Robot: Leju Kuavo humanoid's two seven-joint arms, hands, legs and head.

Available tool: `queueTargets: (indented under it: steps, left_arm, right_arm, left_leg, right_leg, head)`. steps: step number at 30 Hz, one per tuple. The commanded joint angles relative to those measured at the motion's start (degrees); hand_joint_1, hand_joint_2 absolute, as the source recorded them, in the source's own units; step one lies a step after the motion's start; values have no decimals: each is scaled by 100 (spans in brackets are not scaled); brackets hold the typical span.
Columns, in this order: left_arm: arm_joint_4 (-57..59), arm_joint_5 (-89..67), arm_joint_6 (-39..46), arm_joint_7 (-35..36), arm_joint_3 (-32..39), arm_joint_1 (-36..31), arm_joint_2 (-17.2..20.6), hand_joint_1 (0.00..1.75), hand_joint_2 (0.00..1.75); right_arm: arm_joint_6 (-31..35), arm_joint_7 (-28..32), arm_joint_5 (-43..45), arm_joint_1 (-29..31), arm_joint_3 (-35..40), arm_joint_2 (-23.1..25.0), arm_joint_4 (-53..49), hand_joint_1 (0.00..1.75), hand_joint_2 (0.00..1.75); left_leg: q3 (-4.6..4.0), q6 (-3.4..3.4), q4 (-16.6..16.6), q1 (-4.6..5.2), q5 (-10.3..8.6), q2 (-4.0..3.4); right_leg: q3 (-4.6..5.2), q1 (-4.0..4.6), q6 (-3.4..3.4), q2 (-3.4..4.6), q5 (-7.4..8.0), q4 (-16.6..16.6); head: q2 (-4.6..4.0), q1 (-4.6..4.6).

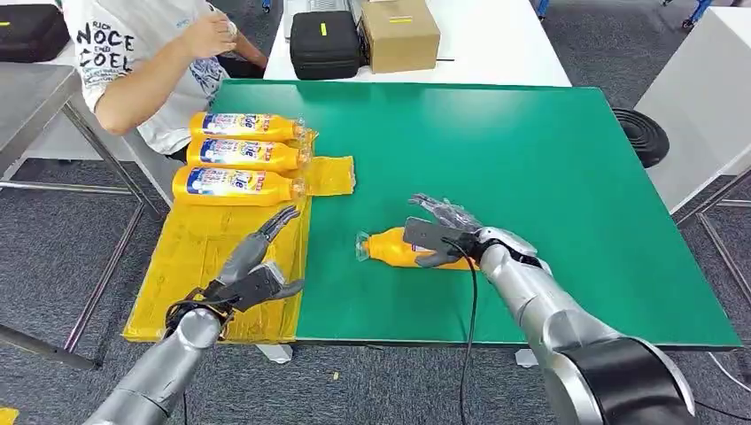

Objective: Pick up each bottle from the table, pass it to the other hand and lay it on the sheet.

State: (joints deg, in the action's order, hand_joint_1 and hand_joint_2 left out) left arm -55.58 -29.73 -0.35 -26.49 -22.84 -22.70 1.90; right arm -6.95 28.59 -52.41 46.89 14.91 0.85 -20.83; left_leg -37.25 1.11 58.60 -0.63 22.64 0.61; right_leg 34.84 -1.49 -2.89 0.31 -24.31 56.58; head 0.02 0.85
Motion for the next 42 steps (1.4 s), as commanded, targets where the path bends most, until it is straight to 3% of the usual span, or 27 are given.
queueTargets:
  steps: [1, 28, 29, 30, 31, 42]
  left_arm:
    - [98, -28, -42, 53, 93, -59, 80, 0, 175]
    - [240, 6, -114, 103, 51, -196, 24, 0, 175]
    - [241, 8, -115, 106, 51, -200, 21, 0, 175]
    - [241, 11, -116, 111, 53, -201, 19, 0, 175]
    - [234, 13, -117, 115, 55, -195, 20, 0, 175]
    - [137, 49, -92, 139, 133, -76, 47, 0, 175]
  right_arm:
    - [-27, -306, -38, 216, 182, -324, 362, 0, 175]
    - [-1631, -912, -333, 453, 789, -559, 642, 0, 175]
    - [-1656, -928, -345, 458, 808, -559, 639, 14, 175]
    - [-1671, -929, -362, 458, 833, -555, 636, 168, 175]
    - [-1732, -966, -393, 467, 878, -549, 647, 175, 175]
    - [-1565, -1114, -479, 467, 1009, -429, 614, 175, 175]
  left_leg:
    - [23, -1, 0, -2, 11, -4]
    - [27, -2, 0, -5, 8, 4]
    - [19, -2, 0, -5, 4, 5]
    - [17, -2, 1, -4, 4, 3]
    - [21, -2, 1, -5, 6, 4]
    - [23, -2, -1, -4, 5, -4]
  right_leg:
    - [-25, 6, 15, -4, -10, -3]
    - [-32, 8, 18, -13, -9, -5]
    - [-22, 6, 13, -12, -6, -5]
    - [-19, 5, 12, -9, -5, -3]
    - [-24, 7, 14, -11, -7, -4]
    - [-24, 6, 11, -2, -4, -6]
  head:
    - [0, 0]
    - [0, 0]
    - [0, 0]
    - [0, 0]
    - [0, 0]
    - [0, 0]
